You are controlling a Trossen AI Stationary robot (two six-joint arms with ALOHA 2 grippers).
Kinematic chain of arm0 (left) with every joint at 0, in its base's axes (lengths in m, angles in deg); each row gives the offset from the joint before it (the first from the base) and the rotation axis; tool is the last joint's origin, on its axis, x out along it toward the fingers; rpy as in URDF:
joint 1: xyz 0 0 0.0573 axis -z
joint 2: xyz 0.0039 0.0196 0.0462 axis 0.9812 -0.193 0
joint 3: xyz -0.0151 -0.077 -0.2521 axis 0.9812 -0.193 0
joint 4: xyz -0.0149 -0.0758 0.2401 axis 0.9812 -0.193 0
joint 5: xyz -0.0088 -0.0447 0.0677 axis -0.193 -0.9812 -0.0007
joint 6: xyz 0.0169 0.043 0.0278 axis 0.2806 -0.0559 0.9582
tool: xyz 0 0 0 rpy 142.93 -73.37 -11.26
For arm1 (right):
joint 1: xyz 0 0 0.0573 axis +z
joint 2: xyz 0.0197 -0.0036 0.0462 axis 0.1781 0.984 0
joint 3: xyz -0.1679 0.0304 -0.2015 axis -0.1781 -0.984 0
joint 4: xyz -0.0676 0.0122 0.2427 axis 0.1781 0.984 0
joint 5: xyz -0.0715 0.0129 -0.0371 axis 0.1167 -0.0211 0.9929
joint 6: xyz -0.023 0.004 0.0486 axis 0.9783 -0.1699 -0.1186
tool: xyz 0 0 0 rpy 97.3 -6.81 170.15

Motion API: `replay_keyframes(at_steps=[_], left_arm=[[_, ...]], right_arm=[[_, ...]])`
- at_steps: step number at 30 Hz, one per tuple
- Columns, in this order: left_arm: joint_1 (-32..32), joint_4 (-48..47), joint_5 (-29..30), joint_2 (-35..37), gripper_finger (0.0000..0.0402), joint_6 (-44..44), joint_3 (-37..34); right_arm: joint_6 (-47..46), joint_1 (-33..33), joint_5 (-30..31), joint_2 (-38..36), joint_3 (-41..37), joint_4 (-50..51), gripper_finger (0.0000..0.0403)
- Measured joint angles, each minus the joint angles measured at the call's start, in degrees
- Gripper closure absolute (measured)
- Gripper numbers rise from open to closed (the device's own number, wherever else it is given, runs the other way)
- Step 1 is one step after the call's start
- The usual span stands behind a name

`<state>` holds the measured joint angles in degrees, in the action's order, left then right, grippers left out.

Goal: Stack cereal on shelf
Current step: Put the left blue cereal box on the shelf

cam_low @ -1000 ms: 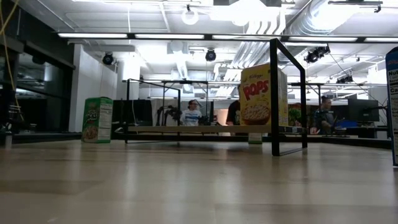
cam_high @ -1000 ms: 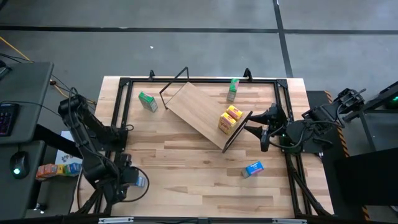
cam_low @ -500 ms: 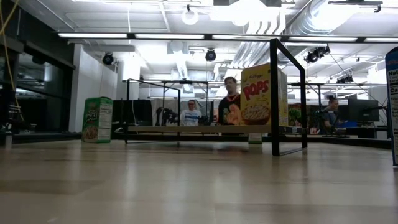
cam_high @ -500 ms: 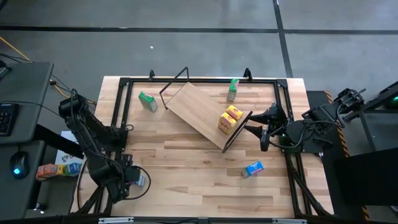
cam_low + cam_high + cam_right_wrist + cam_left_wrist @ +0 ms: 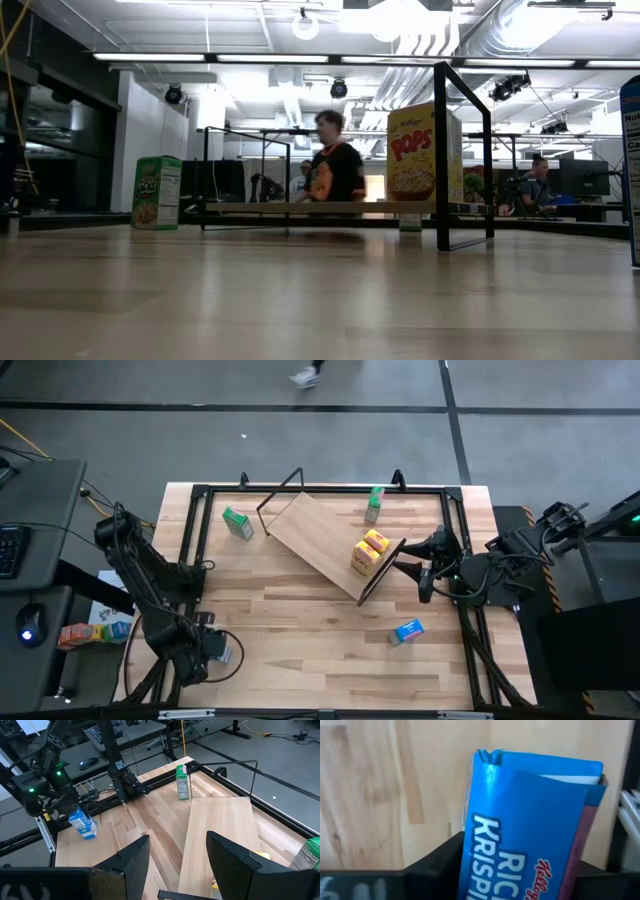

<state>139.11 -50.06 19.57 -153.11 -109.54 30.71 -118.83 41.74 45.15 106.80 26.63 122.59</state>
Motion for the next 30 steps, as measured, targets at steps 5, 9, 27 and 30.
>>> replay_keyframes(at_steps=[5, 9, 27, 30], left_arm=[[-2.6, -0.5, -2.0, 2.8, 0.0255, 4.9, 2.6], [-7.2, -4.3, -2.1, 7.2, 0.0256, 11.4, 6.9], [-57.2, -3.4, 3.6, 1.5, 0.0256, 83.3, 31.7], [-62.7, -1.3, 0.9, -4.1, 0.0258, 88.6, 33.2]], right_arm=[[0.1, 0.0, 2.1, 0.0, 0.0, 0.0, 0.0214], [0.1, 0.0, 3.0, 0.0, 0.0, 0.0, 0.0214], [-12.9, 0.0, 8.0, 1.4, 0.0, -0.1, 0.0214], [-12.7, 0.0, 8.0, 2.6, 0.0, -0.1, 0.0214]])
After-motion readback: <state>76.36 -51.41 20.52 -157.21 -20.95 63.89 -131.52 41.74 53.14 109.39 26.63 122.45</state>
